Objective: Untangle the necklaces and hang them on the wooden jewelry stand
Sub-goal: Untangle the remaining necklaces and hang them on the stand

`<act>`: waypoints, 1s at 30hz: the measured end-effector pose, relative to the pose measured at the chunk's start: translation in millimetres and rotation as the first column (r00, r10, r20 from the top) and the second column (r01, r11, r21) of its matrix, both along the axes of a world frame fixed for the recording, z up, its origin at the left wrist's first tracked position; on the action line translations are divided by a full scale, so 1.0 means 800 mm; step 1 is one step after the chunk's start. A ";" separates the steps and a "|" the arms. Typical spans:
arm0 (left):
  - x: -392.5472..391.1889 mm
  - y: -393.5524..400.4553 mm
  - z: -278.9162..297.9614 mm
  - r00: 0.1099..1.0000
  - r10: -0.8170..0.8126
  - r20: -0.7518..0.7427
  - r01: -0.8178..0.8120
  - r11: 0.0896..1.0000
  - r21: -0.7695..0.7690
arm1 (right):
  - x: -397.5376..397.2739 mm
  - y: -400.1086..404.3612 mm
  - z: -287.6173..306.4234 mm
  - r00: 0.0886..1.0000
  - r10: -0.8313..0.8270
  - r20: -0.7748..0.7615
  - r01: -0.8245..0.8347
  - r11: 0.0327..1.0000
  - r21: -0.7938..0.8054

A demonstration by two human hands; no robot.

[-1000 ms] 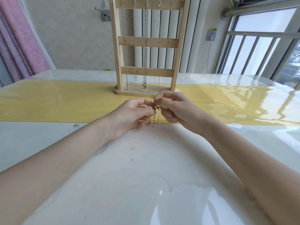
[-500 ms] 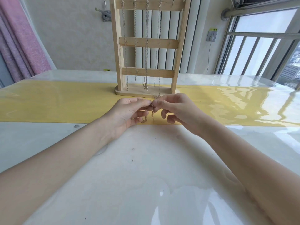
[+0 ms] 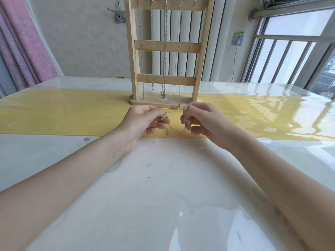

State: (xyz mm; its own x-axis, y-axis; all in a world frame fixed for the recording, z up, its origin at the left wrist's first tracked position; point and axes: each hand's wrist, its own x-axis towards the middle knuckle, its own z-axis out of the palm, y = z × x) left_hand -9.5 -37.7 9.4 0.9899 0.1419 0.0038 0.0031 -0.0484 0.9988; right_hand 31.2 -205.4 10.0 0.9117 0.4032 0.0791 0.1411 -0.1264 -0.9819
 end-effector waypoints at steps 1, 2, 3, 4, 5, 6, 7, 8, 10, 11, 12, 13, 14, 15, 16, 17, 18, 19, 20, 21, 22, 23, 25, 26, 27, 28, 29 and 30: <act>0.001 0.002 0.000 1.000 0.014 -0.002 -0.014 1.000 -0.019 | 0.002 -0.001 0.000 1.000 -0.003 -0.021 0.003 1.000 0.009; 0.001 0.004 0.000 1.000 0.019 -0.002 -0.019 0.999 -0.037 | 0.003 -0.003 0.000 0.999 0.002 -0.040 -0.001 1.000 0.013; 0.002 0.005 0.000 1.000 0.019 0.002 -0.019 0.999 -0.049 | 0.003 -0.003 0.000 0.998 0.010 -0.054 -0.009 1.000 0.017; 0.002 0.005 0.000 1.000 0.016 0.007 -0.015 0.998 -0.055 | 0.003 -0.003 0.000 0.998 0.015 -0.064 -0.014 1.000 0.022; 0.002 0.005 0.001 1.000 0.011 0.011 -0.010 0.999 -0.052 | 0.003 -0.003 0.001 0.998 0.017 -0.067 -0.015 1.000 0.027; 0.001 0.003 0.001 1.000 0.003 0.013 -0.003 0.999 -0.043 | 0.002 -0.003 0.001 0.998 0.014 -0.066 -0.012 0.999 0.030; 0.000 0.002 0.001 1.000 -0.005 0.013 0.005 0.999 -0.033 | 0.002 -0.002 0.001 0.998 0.008 -0.063 -0.006 0.999 0.033; 0.000 0.001 0.000 1.000 -0.011 0.012 0.012 1.000 -0.024 | 0.003 -0.002 0.001 0.998 -0.001 -0.057 0.003 0.999 0.036; -0.001 0.000 0.000 1.000 -0.020 0.012 0.020 1.000 -0.015 | 0.004 -0.002 0.000 0.999 -0.012 -0.045 0.013 0.999 0.040; -0.002 -0.001 0.001 1.000 -0.022 0.012 0.022 1.000 -0.012 | 0.004 -0.001 -0.001 0.999 -0.012 -0.041 0.014 0.999 0.046; -0.002 -0.001 0.001 1.000 -0.021 0.012 0.021 1.000 -0.009 | 0.005 -0.001 -0.001 0.999 -0.011 -0.037 0.014 0.998 0.058; -0.002 -0.001 0.001 1.000 -0.018 0.013 0.018 1.000 -0.008 | 0.005 -0.002 -0.001 0.999 -0.010 -0.035 0.013 0.997 0.073; -0.002 -0.001 0.002 1.000 -0.015 0.014 0.015 1.000 -0.009 | 0.005 -0.002 -0.001 0.999 -0.008 -0.032 0.011 0.996 0.089; -0.002 -0.001 0.002 1.000 -0.011 0.015 0.012 1.000 -0.014 | 0.005 -0.002 -0.001 1.000 -0.005 -0.029 0.008 0.995 0.104; -0.002 0.000 0.002 1.000 -0.008 0.015 0.008 1.000 -0.022 | 0.004 -0.002 0.000 1.000 -0.002 -0.024 0.005 0.994 0.113; -0.001 0.000 0.001 1.000 -0.005 0.014 0.005 1.000 -0.028 | 0.004 -0.002 0.000 1.000 0.001 -0.018 0.001 0.993 0.118; -0.001 0.000 0.000 1.000 -0.002 0.013 0.002 1.000 -0.030 | 0.004 -0.002 0.001 1.000 0.005 -0.011 -0.003 0.993 0.116; 0.000 0.000 0.000 1.000 0.000 0.013 0.000 1.000 -0.028 | 0.003 -0.002 0.001 1.000 0.008 -0.003 -0.007 0.994 0.110; 0.001 0.000 -0.001 1.000 0.002 0.012 -0.002 1.000 -0.021 | 0.003 -0.001 0.001 1.000 0.009 0.005 -0.010 0.995 0.103; 0.002 0.000 -0.002 1.000 0.002 0.012 -0.002 1.000 -0.009 | 0.003 0.000 0.000 1.000 0.009 0.013 -0.010 0.995 0.097; 0.003 0.000 -0.003 1.000 -0.002 0.012 0.002 1.000 0.004 | 0.003 0.000 0.000 1.000 0.004 0.024 -0.007 0.996 0.092; 0.003 0.001 -0.005 1.000 -0.007 0.014 0.007 1.000 0.016 | 0.003 0.000 0.000 0.999 0.000 0.033 -0.003 0.996 0.090; 0.004 0.002 -0.007 0.999 -0.019 0.028 0.018 0.999 0.046 | 0.003 -0.001 0.001 0.999 -0.016 0.046 0.012 0.995 0.098; 0.005 0.003 -0.009 0.999 -0.020 0.040 0.017 0.998 0.068 | 0.004 -0.001 0.002 0.999 -0.024 0.048 0.018 0.995 0.103; 0.005 0.003 -0.010 0.999 -0.018 0.051 0.013 0.996 0.092 | 0.004 -0.002 0.002 0.998 -0.029 0.048 0.024 0.995 0.101; 0.006 0.003 -0.011 0.998 -0.012 0.060 0.005 0.994 0.111 | 0.004 -0.003 0.002 0.998 -0.035 0.050 0.030 0.996 0.089; 0.007 0.004 -0.012 0.998 -0.003 0.069 -0.006 0.993 0.122 | 0.004 -0.004 0.003 0.997 -0.042 0.057 0.038 0.997 0.066; 0.008 0.004 -0.013 0.997 0.010 0.076 -0.019 0.992 0.127 | 0.004 -0.004 0.002 0.996 -0.050 0.072 0.047 0.998 0.033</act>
State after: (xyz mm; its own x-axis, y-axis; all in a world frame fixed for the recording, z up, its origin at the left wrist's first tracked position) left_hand -3.4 -34.7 -1.3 0.9840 0.1499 0.0966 -0.0697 -0.1758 0.9820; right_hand 34.6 -208.6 12.0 0.9215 0.3549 0.1574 0.2064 -0.1044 -0.9729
